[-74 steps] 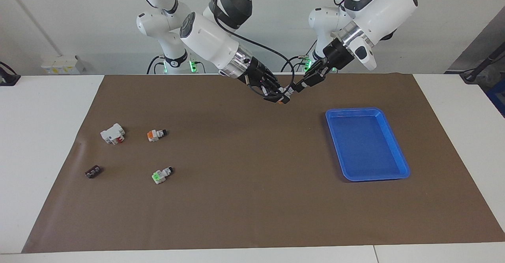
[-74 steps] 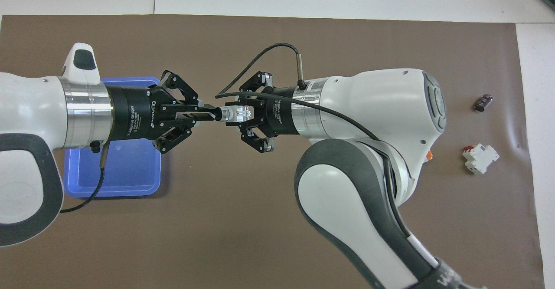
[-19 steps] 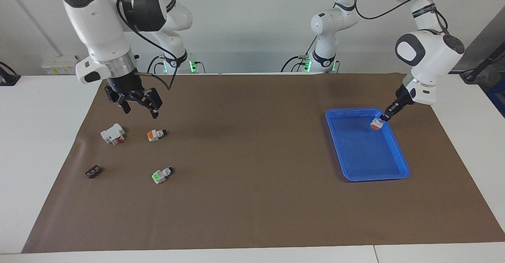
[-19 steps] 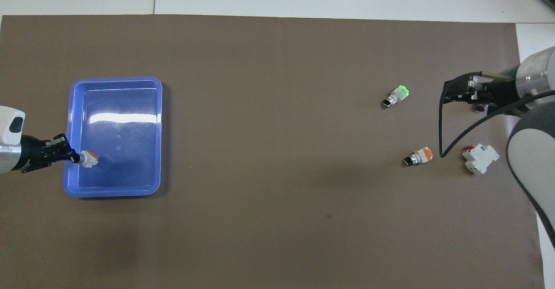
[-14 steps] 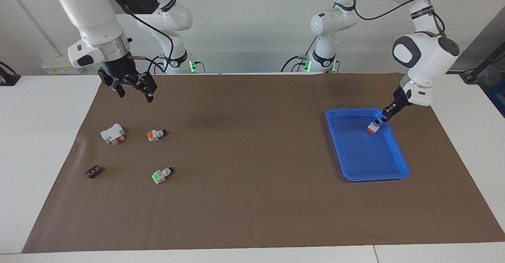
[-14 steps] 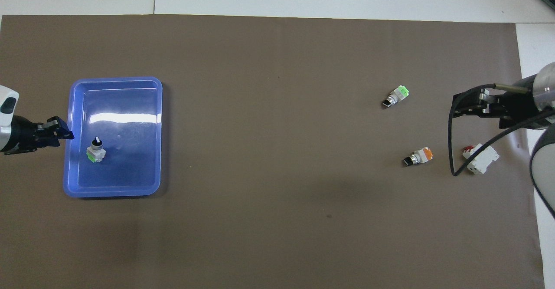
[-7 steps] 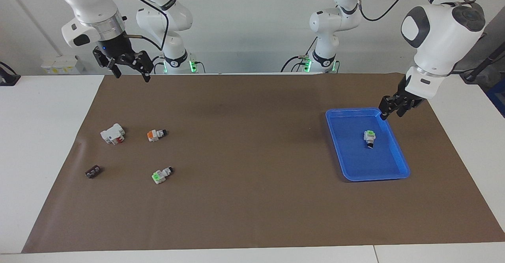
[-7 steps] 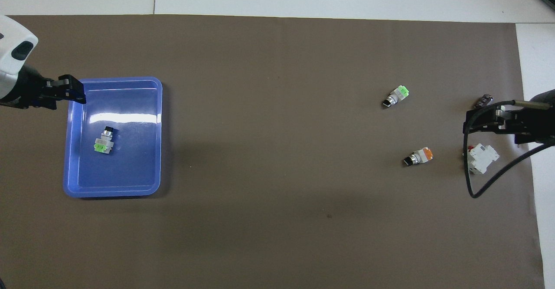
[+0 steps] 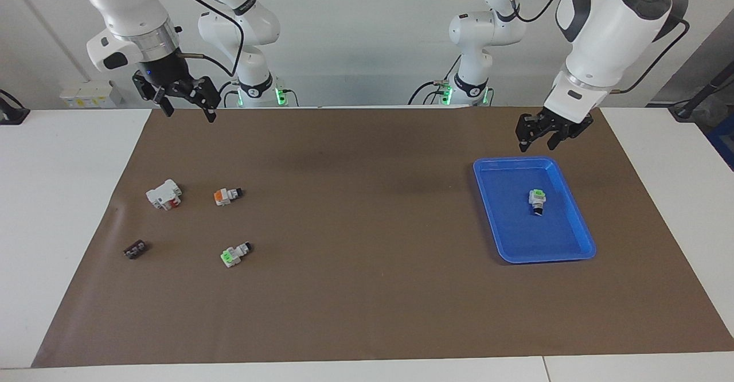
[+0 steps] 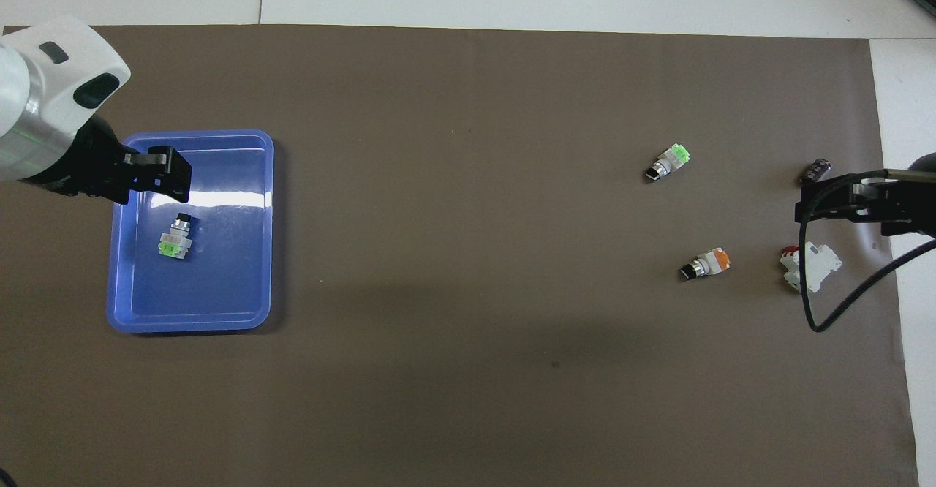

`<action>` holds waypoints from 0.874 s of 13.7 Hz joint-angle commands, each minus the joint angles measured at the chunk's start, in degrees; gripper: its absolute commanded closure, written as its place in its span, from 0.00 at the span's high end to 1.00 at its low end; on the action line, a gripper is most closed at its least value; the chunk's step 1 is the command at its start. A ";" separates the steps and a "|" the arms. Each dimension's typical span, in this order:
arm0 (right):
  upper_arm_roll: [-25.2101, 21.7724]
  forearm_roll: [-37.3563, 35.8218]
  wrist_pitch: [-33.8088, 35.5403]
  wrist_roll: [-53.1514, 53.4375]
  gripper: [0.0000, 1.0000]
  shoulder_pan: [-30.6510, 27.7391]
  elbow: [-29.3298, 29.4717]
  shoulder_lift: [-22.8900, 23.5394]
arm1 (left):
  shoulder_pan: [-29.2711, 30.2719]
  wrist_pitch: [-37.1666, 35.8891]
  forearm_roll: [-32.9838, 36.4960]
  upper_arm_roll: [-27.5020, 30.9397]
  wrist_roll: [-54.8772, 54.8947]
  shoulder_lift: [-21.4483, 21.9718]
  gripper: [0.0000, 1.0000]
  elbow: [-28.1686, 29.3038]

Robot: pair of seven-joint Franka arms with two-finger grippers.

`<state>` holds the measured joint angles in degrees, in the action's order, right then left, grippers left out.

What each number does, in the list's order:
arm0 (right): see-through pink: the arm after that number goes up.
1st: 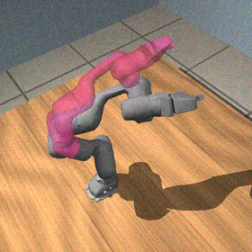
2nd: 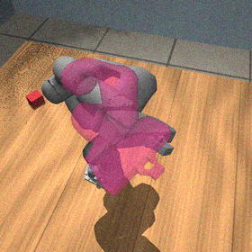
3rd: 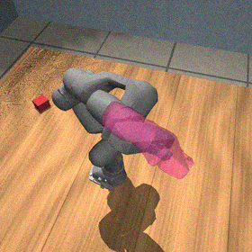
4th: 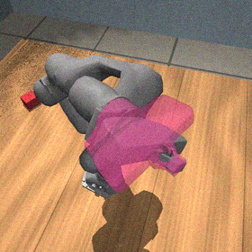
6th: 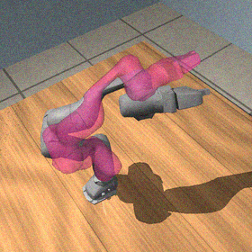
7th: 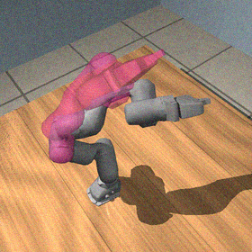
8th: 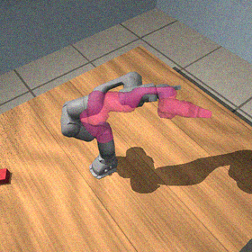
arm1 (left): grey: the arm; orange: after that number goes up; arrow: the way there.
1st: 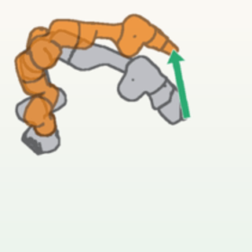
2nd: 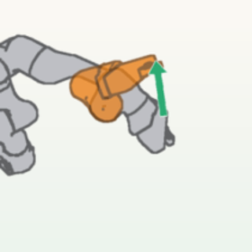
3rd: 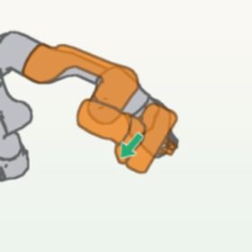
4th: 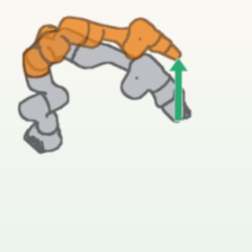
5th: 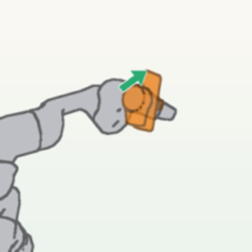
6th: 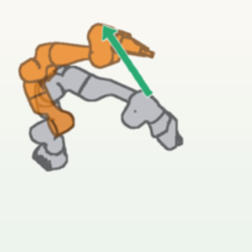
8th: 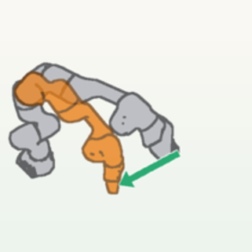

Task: Turn and place switch with both arms

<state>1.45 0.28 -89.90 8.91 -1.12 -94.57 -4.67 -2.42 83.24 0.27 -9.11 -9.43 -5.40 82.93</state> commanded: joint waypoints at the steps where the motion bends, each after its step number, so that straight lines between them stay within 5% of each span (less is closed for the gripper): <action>1: 0.57 -0.98 -1.06 -3.20 1.00 -1.17 -0.62 -0.08 | -0.22 -3.96 0.08 1.12 0.63 0.12 0.70 -2.60; 3: 0.57 -0.89 -1.15 -2.85 1.00 -1.08 -0.97 -0.08 | 0.13 -1.34 -0.09 1.38 1.25 2.32 1.00 -1.64; 6: 0.57 -0.80 -1.15 -2.67 1.00 -1.08 -0.97 0.01 | 1.35 6.04 -0.36 1.73 1.25 4.52 1.00 4.16; 12: 0.57 -0.89 -1.15 -1.19 1.00 -1.08 -1.49 -0.17 | 2.94 7.81 -0.36 1.73 3.62 4.35 1.00 3.91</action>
<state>1.57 0.28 -90.01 7.24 -1.64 -94.96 -4.33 -0.20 89.06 0.24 -7.40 -7.06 -2.85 84.52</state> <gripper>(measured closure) 0.000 0.000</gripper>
